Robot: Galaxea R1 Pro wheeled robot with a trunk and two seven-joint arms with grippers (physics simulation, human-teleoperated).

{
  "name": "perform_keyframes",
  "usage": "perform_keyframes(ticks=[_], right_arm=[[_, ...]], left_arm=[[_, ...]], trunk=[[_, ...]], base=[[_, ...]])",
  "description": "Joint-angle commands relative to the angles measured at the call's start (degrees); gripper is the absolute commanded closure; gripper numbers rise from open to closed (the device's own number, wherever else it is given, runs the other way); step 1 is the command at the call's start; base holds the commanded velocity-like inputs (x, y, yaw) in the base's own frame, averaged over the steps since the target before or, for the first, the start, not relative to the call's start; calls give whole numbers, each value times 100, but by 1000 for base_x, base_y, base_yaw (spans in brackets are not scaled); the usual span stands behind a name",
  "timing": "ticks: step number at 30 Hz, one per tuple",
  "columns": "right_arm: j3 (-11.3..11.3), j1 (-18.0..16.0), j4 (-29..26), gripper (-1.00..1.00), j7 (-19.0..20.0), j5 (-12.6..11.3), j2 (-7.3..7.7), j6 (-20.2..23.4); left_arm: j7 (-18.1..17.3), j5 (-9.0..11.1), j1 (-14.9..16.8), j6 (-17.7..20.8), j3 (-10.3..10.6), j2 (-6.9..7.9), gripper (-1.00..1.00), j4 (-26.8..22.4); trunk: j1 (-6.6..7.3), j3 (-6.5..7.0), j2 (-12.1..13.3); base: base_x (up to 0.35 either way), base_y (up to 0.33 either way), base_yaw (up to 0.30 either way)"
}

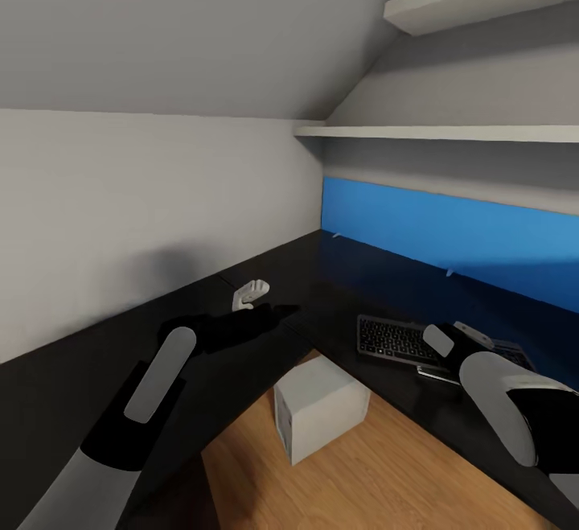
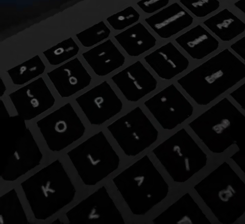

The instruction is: In the bedroom, organize the workspace by keeping the computer under the desk, ensuring the monitor is on the desk, placing the keyboard on the desk next to the monitor, placing the mouse on the desk next to the keyboard, moving the folder from the swivel chair onto the desk next to the mouse, stacking the notebook on top of the folder with the pen on top of the notebook, and positioning the swivel chair next to the desk.

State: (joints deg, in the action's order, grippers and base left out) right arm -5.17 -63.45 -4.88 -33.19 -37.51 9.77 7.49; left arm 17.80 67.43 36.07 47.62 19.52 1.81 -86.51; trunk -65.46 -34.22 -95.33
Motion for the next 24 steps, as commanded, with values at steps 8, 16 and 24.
perform_keyframes(ticks=[8, 16, 24], right_arm=[[-33, -1, -12, -100, -12, -27, -6, 207], [-47, -1, -20, -100, 46, 9, -173, 206], [-45, -1, -20, -100, 112, 7, -203, 209]], left_arm=[[51, 53, 5, 1, 1, 4, -100, -6], [49, 52, 5, 2, -1, 4, -100, -6], [49, 57, 5, 2, -1, 4, -100, -6]], trunk=[[-87, -78, -163], [-87, -78, -163], [-87, -78, -163]], base=[[0, 0, 0], [0, 0, 0], [0, 0, 0]])
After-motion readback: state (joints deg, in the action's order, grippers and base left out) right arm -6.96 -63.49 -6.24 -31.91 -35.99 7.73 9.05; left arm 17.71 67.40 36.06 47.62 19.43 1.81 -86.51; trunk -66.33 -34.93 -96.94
